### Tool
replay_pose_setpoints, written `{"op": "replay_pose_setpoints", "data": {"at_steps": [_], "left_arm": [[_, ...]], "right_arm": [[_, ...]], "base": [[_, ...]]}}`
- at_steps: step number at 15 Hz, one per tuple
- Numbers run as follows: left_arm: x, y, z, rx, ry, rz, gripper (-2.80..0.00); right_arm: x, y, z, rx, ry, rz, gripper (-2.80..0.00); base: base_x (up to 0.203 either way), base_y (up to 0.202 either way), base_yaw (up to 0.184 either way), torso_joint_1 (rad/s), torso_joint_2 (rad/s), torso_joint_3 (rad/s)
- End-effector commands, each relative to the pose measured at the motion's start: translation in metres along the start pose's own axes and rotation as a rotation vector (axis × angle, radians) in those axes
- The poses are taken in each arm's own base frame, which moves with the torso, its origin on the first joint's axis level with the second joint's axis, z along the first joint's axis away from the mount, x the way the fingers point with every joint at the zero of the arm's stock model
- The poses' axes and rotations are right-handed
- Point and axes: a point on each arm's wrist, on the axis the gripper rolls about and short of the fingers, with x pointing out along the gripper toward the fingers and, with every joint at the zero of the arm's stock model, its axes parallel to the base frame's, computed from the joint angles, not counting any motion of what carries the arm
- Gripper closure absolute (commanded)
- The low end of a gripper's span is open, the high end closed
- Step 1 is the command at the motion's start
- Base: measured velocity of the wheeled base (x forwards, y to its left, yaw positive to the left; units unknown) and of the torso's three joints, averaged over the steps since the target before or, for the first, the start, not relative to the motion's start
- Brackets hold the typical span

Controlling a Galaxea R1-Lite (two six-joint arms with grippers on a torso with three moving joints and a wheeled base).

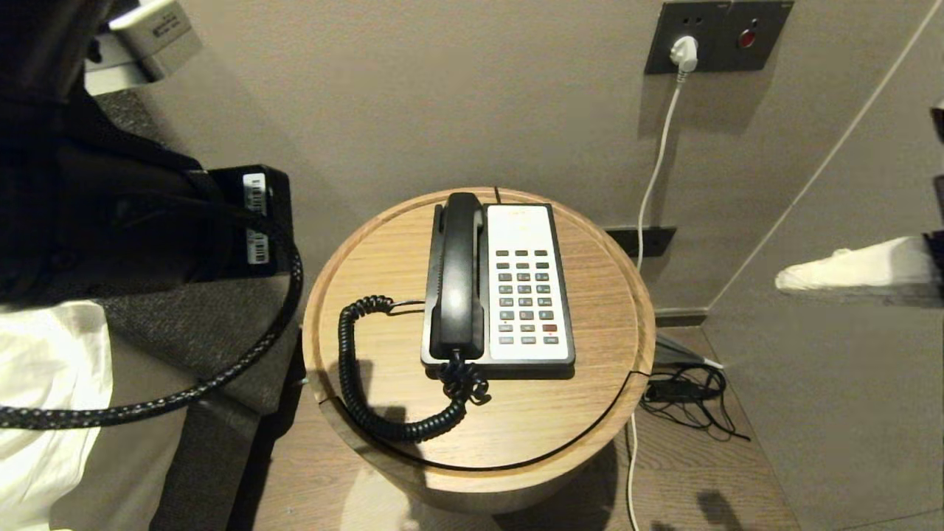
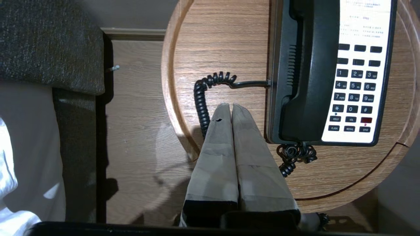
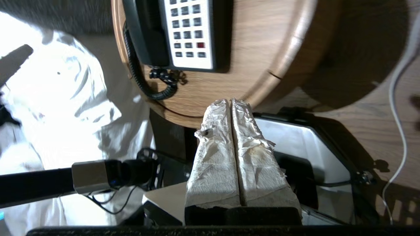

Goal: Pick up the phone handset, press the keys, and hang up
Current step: End the call using the dial pad

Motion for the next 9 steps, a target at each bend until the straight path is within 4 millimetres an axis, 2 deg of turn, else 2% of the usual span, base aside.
{"op": "replay_pose_setpoints", "data": {"at_steps": [1, 5, 9], "left_arm": [[-0.001, 0.006, 0.002, -0.017, -0.007, 0.021, 0.00], [0.001, 0.014, -0.001, -0.020, -0.002, 0.052, 0.00], [-0.002, 0.033, -0.006, -0.044, -0.002, 0.100, 0.00]], "right_arm": [[0.051, 0.012, 0.011, -0.012, 0.110, -0.023, 0.00], [0.079, 0.030, 0.012, -0.055, 0.168, 0.003, 0.00], [0.091, 0.030, 0.010, -0.056, 0.195, -0.007, 0.00]], "base": [[0.000, 0.000, 0.000, 0.000, 0.00, 0.000], [0.000, 0.000, 0.000, 0.000, 0.00, 0.000], [0.000, 0.000, 0.000, 0.000, 0.00, 0.000]]}}
